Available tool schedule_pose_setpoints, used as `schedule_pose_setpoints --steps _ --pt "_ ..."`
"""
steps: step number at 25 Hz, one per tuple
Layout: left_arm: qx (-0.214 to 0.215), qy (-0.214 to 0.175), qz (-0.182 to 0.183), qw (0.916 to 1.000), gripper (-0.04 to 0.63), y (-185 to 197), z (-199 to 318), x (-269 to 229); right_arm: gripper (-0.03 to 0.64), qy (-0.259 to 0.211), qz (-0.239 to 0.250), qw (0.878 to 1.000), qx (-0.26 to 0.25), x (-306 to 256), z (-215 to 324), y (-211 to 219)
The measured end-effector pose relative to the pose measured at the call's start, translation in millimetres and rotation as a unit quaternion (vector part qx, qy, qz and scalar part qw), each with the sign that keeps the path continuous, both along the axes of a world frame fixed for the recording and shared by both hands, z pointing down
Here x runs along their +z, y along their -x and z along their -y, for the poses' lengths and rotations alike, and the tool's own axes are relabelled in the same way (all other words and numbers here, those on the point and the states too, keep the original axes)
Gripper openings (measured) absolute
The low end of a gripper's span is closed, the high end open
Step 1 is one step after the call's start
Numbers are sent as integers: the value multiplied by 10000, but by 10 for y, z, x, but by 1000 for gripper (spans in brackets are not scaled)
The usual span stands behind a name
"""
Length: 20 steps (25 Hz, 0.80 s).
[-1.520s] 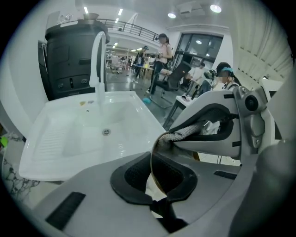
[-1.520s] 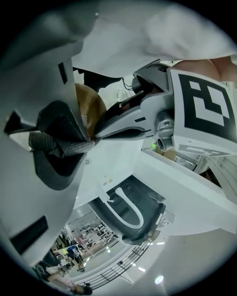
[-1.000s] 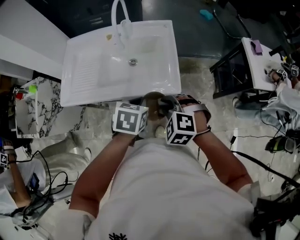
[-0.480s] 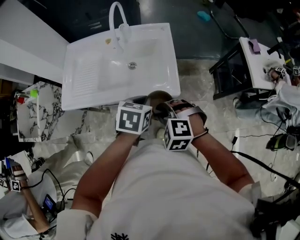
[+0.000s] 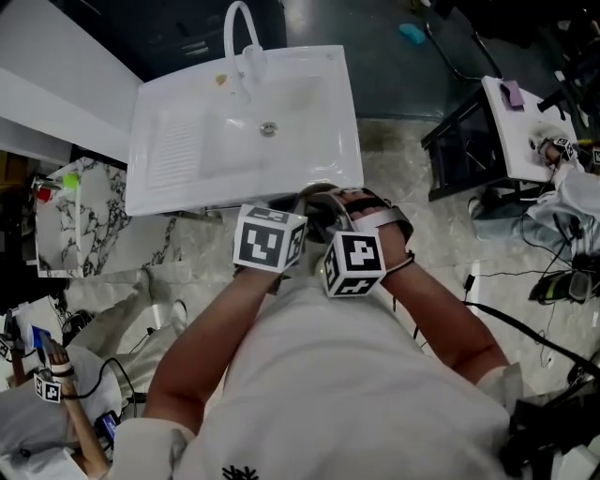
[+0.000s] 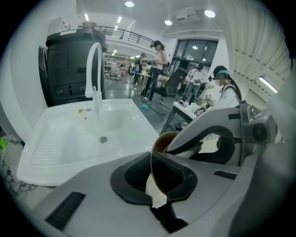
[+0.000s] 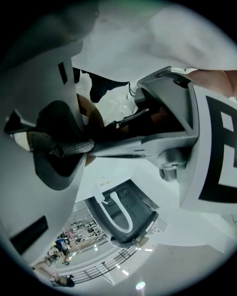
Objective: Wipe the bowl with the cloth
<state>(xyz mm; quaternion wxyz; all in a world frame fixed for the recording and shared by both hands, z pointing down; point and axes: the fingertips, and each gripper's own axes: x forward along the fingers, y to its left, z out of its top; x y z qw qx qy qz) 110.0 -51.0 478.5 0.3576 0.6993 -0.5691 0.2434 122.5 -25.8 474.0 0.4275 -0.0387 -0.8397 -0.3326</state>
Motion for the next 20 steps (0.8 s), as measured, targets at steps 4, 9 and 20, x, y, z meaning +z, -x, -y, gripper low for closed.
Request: schedule_pose_setpoints --steps 4,9,20 --pt "-29 26 -3 10000 20 -44 -30 6 37 -115 -37 9998 156 -15 105 -93" --pt "-79 -3 36 10000 21 39 -39 52 37 -141 -258 9993 218 88 145 -133" --pt "-354 -29 55 9994 20 270 -43 55 37 570 -583 9961 -335 253 -209 -39"
